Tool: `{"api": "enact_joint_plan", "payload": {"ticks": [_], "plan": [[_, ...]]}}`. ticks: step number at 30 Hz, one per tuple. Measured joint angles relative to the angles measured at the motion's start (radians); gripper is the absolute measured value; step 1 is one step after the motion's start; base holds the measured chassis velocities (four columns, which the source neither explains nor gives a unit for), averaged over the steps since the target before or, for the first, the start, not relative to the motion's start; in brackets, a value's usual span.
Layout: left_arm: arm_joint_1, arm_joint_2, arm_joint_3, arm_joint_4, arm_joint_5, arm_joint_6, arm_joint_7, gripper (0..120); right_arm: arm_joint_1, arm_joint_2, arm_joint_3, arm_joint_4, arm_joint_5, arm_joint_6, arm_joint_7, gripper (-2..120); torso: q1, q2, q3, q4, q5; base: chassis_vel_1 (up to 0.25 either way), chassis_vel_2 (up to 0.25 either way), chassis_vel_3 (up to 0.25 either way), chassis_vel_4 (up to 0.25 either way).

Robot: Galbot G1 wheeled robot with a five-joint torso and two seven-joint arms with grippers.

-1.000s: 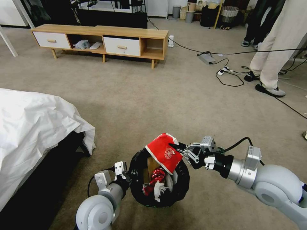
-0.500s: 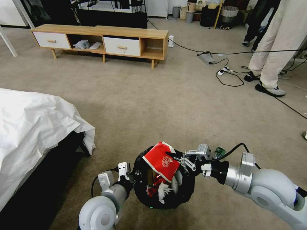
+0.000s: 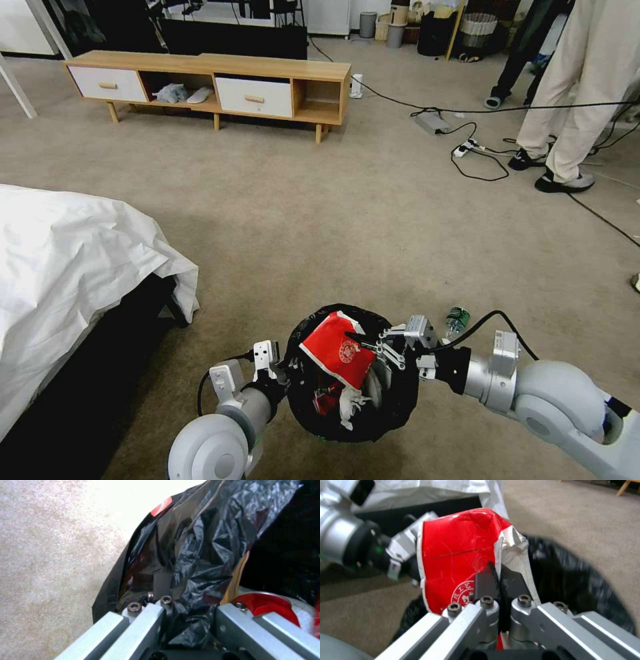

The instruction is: Pick up the trash bin and place the garbage on the floor into it.

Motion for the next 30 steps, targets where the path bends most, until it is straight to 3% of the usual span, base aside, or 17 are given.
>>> {"api": "enact_joint_plan", "payload": {"ticks": [30], "plan": [[-0.006,-0.001,-0.036,-0.052,-0.138,0.007,-0.050,0,0.022,0.072,-0.069,-0.110,-0.105,0.016,-0.011,0,0.000,0.000,0.000,0.0000,-0.0001,0.000,0.000,0.000,0.000]]}}
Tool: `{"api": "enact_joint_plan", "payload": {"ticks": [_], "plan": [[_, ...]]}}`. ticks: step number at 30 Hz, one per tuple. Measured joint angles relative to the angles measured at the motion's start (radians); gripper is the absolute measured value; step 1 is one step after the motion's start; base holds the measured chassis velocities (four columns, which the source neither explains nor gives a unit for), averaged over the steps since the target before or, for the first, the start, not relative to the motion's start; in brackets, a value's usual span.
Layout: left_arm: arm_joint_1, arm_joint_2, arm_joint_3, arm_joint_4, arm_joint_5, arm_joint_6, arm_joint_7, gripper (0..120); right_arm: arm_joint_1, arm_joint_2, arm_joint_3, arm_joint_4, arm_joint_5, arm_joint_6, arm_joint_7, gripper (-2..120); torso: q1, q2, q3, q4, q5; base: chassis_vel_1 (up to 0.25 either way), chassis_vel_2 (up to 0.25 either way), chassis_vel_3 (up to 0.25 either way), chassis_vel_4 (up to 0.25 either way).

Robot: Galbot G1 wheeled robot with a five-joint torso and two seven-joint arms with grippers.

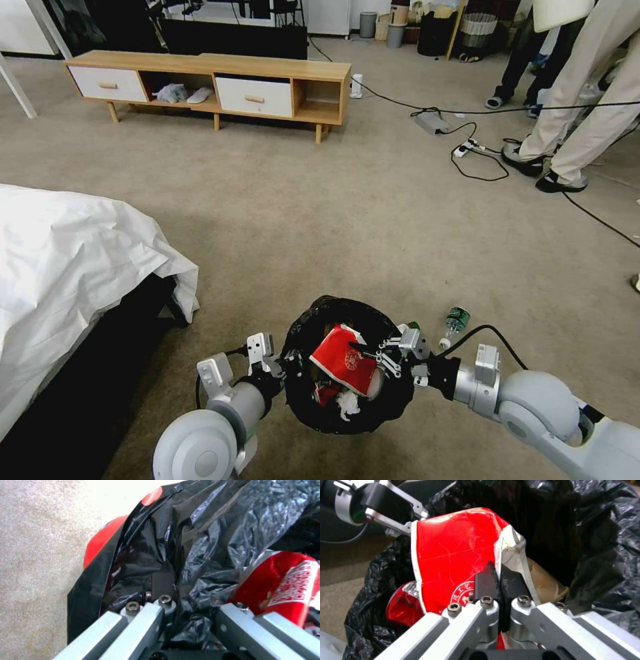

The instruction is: Pick up the trash bin and place the garbage on the floor into it.

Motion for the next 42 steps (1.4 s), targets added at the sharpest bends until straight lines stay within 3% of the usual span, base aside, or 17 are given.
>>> {"api": "enact_joint_plan", "payload": {"ticks": [12,14,16,32,35,42], "plan": [[0.001,-0.009,0.008,-0.004,0.001,0.000,-0.001,0,0.010,-0.001,-0.010,0.003,-0.005,-0.002,0.010,1,0.000,0.000,0.000,0.0000,0.0001,0.000,0.000,0.000,0.000],[0.001,-0.010,0.009,-0.004,0.004,0.001,-0.001,0,0.009,-0.003,-0.009,0.005,-0.005,-0.002,0.010,5,0.000,0.000,0.000,0.0000,0.0001,0.000,0.000,0.000,0.000],[0.002,-0.012,0.011,-0.001,0.012,0.001,0.000,0,0.004,-0.009,-0.003,0.013,-0.004,-0.003,0.010,19,0.000,0.000,0.000,0.0000,0.0001,0.000,0.000,0.000,0.000],[-0.001,-0.017,0.020,0.038,0.056,0.001,0.019,0,-0.010,-0.043,0.039,0.035,0.019,-0.001,-0.009,71,0.000,0.000,0.000,0.0000,0.0001,0.000,0.000,0.000,0.000],[-0.004,-0.018,0.020,0.045,0.061,0.001,0.020,0,-0.018,-0.053,0.057,0.042,0.024,0.003,-0.019,88,0.000,0.000,0.000,-0.0002,0.0001,0.000,0.000,0.000,0.000],[-0.007,-0.018,0.018,0.052,0.063,0.001,0.019,0,-0.022,-0.066,0.073,0.048,0.032,0.006,-0.025,100,0.000,0.000,0.000,-0.0002,0.0000,0.000,0.000,0.000,0.000]]}}
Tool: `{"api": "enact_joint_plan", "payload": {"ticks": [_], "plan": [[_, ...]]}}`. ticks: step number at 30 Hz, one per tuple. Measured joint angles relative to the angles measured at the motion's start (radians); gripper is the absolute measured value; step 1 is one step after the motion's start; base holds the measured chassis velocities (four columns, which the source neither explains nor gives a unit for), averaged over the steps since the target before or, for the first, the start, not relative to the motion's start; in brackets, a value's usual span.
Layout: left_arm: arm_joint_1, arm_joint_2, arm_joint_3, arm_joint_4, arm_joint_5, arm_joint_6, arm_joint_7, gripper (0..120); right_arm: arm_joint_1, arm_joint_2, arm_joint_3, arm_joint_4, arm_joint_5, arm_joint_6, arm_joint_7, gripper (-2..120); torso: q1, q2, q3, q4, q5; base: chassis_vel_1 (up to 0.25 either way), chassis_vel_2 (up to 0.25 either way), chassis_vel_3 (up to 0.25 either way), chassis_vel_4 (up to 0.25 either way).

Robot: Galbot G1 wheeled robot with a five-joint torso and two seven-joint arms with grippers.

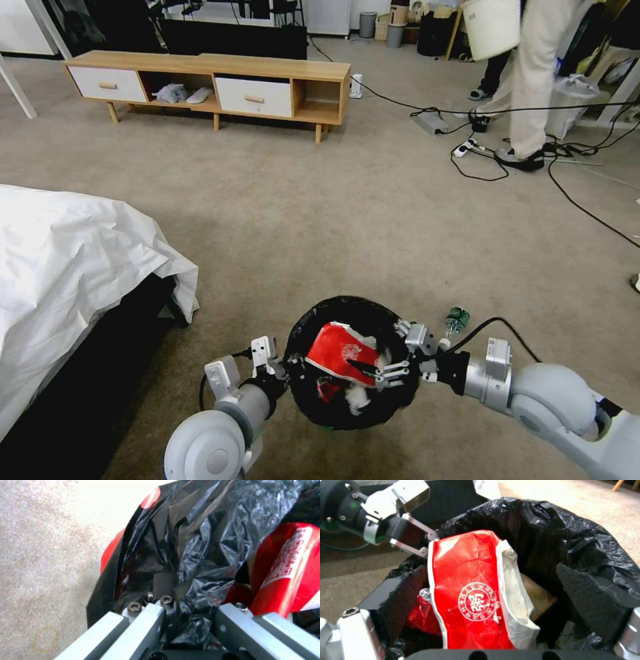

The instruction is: Pick up the trash bin and place the garbage on the floor into it.

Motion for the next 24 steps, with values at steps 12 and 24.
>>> {"api": "enact_joint_plan", "payload": {"ticks": [12,24], "plan": [[-0.002,-0.003,-0.004,0.006,-0.001,0.000,-0.004,0,-0.008,-0.008,0.025,0.025,0.015,0.001,0.002,100,0.000,0.000,0.000,0.0001,0.0001,0.000,0.000,0.000,0.000],[-0.002,0.003,-0.010,0.020,0.004,-0.002,-0.013,0,-0.022,-0.023,0.082,0.067,0.051,0.009,0.003,100,0.000,0.000,0.000,0.0002,0.0001,0.000,0.000,0.000,0.000]]}}
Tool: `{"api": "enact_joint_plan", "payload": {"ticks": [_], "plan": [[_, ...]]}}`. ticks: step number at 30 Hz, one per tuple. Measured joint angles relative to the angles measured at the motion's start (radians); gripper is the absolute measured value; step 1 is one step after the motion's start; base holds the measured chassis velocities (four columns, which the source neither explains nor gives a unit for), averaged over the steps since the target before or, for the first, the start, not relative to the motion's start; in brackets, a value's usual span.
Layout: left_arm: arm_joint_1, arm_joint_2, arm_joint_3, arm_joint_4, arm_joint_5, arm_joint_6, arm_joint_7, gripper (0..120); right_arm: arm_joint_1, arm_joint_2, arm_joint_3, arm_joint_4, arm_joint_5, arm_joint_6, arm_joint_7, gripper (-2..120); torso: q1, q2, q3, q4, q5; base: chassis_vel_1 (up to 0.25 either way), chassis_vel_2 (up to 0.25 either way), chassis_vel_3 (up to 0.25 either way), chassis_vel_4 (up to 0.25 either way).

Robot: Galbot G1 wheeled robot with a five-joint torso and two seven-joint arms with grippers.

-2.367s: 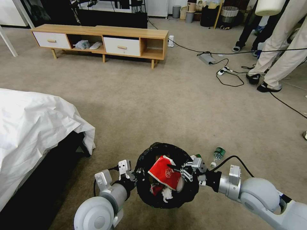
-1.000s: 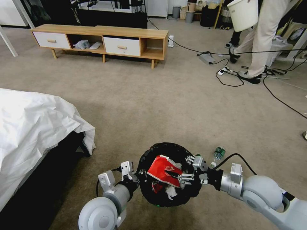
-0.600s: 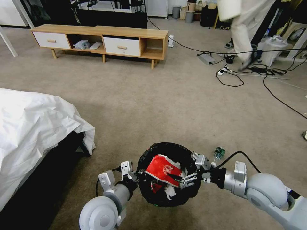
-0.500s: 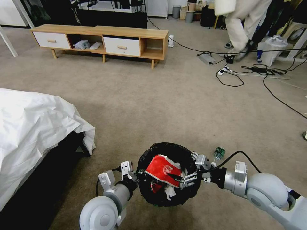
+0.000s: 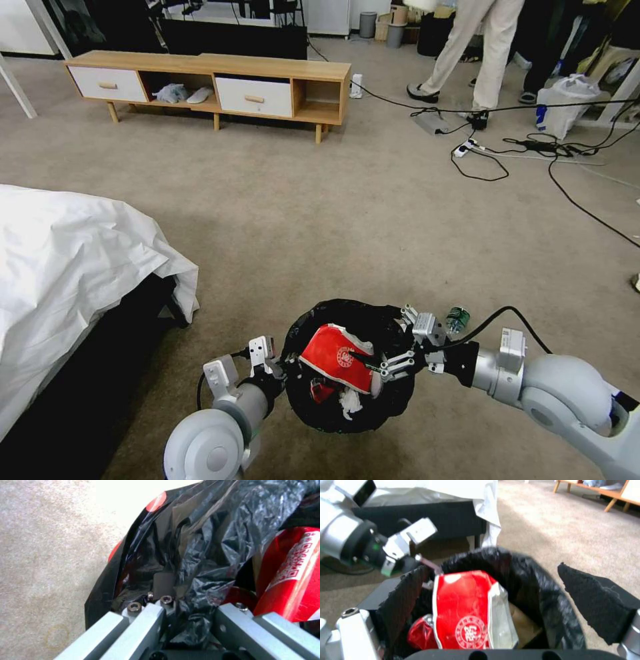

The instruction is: Pick up the trash bin and place the garbage on the floor into it.

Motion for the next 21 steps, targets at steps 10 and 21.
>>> {"api": "enact_joint_plan", "payload": {"ticks": [10,21], "plan": [[0.001,0.011,-0.027,-0.001,0.003,-0.003,-0.009,0,-0.035,-0.028,0.098,0.042,0.053,0.006,0.000,100,0.000,0.000,0.000,0.0000,0.0000,0.000,0.000,0.000,0.000],[0.020,0.015,-0.050,-0.018,0.013,-0.007,-0.009,0,-0.069,-0.028,0.185,0.057,0.092,0.016,0.001,100,0.000,0.000,0.000,0.0000,0.0000,0.000,0.000,0.000,0.000]]}}
